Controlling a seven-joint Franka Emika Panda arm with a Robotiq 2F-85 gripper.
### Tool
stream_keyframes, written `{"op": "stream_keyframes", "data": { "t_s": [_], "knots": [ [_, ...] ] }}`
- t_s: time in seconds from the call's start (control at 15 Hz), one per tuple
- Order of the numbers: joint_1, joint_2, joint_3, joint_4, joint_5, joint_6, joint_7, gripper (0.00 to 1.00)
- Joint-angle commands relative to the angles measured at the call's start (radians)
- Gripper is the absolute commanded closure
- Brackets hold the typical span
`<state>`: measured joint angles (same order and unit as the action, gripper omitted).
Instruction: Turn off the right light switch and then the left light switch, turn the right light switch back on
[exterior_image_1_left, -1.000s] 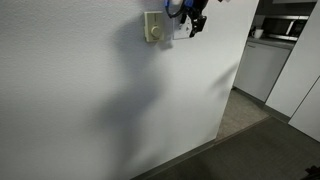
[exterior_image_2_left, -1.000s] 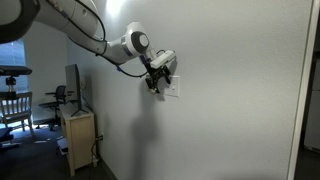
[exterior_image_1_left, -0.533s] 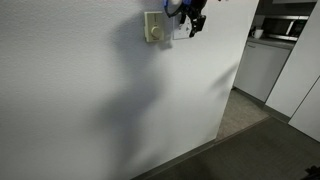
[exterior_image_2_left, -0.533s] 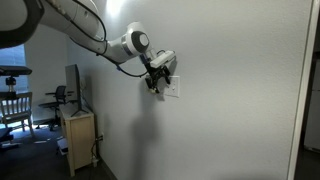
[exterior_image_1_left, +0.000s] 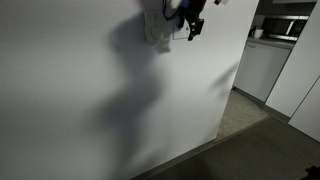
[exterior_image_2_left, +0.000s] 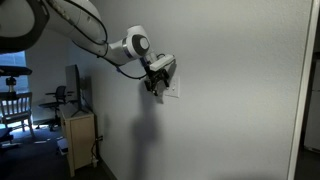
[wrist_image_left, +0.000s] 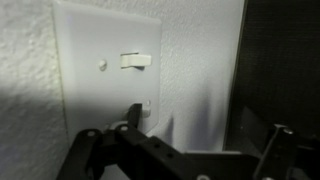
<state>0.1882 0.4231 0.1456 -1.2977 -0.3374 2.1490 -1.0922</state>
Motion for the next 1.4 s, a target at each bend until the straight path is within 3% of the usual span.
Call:
{"op": "stream_keyframes", "data": {
  "t_s": [0.0, 0.4, 1.33],
  "knots": [
    [-0.001, 0.031, 0.011, 0.004, 0.022, -0.012, -0.016, 0.00],
    [0.004, 0.020, 0.009, -0.003, 0.014, -0.008, -0.007, 0.00],
    [0.017, -0.060, -0.028, -0.037, -0.076, -0.083, 0.180, 0.00]
  ]
}}
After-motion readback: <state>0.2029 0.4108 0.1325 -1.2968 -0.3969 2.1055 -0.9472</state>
